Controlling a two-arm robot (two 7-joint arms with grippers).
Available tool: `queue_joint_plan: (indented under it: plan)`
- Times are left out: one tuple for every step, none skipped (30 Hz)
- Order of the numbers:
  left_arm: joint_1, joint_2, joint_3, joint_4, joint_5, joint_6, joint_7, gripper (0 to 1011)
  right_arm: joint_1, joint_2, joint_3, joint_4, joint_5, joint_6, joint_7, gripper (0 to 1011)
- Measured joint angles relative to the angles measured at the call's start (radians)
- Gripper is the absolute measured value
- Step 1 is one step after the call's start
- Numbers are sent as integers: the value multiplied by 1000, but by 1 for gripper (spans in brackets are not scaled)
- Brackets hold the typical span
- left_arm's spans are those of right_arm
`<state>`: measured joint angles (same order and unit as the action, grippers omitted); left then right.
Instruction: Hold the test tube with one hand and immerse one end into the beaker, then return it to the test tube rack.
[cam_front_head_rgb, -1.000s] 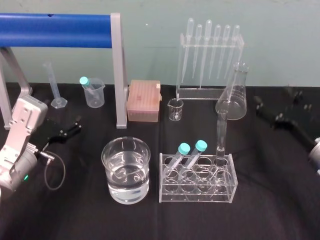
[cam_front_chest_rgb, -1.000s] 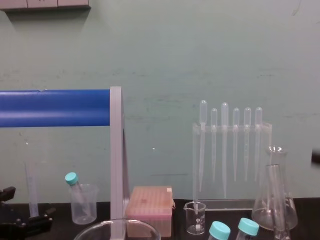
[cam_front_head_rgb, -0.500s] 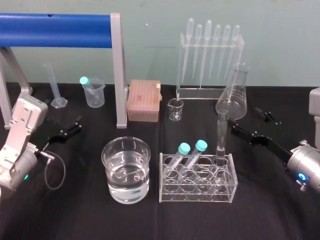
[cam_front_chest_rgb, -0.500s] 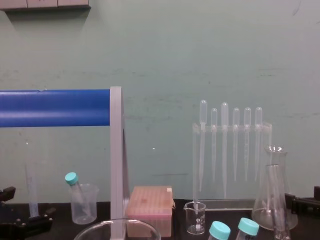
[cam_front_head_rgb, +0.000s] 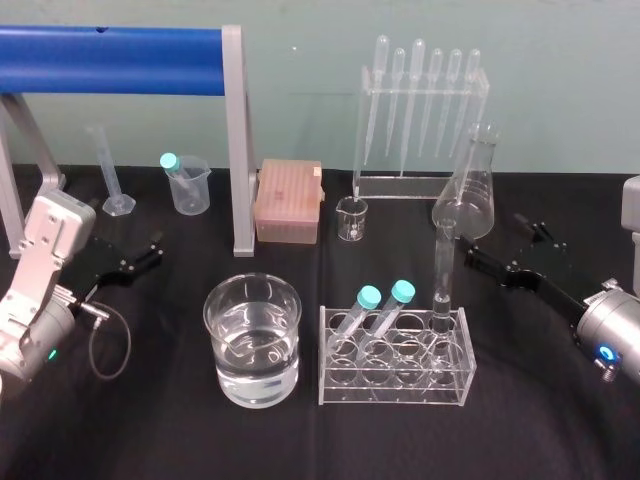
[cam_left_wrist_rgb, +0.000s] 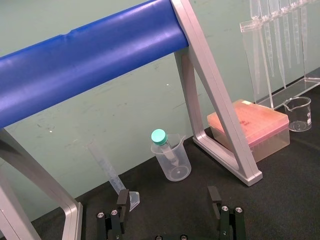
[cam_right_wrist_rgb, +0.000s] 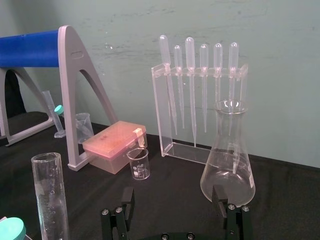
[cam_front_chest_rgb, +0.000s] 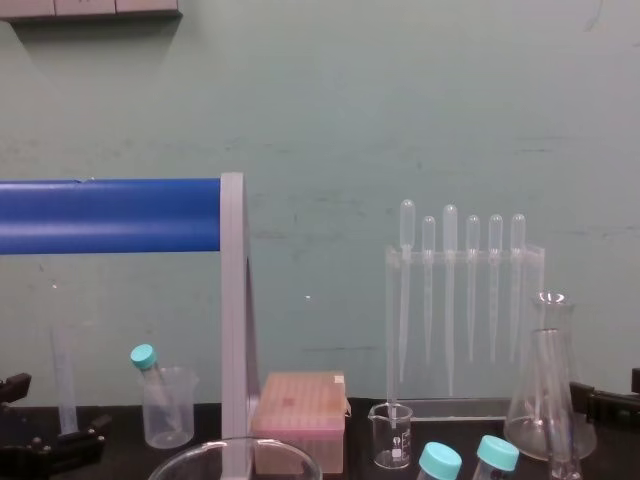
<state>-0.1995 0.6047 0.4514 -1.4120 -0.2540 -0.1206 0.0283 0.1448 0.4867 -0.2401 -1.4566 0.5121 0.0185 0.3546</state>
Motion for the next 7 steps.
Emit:
queue_joint_plan:
  plan:
    - [0, 0, 0, 0, 0, 0, 0, 1000, 0, 0, 0, 0, 0, 0, 0, 1000]
    - [0, 0, 0, 0, 0, 0, 0, 1000, 0, 0, 0, -1, 0, 0, -1, 1002]
    - [0, 0, 0, 0, 0, 0, 0, 1000, -1, 0, 0, -1, 0, -1, -1, 1002]
    - [0, 0, 0, 0, 0, 0, 0, 1000, -1, 0, 0, -1, 0, -1, -1, 1002]
    - [0, 0, 0, 0, 0, 0, 0, 1000, -1, 0, 0, -1, 0, -1, -1, 1002]
    - [0, 0, 0, 0, 0, 0, 0, 1000, -1, 1, 1, -2, 0, -1, -2, 1000]
    - [0, 0, 0, 0, 0, 0, 0, 1000, -1, 1, 1, -2, 0, -1, -2, 1002]
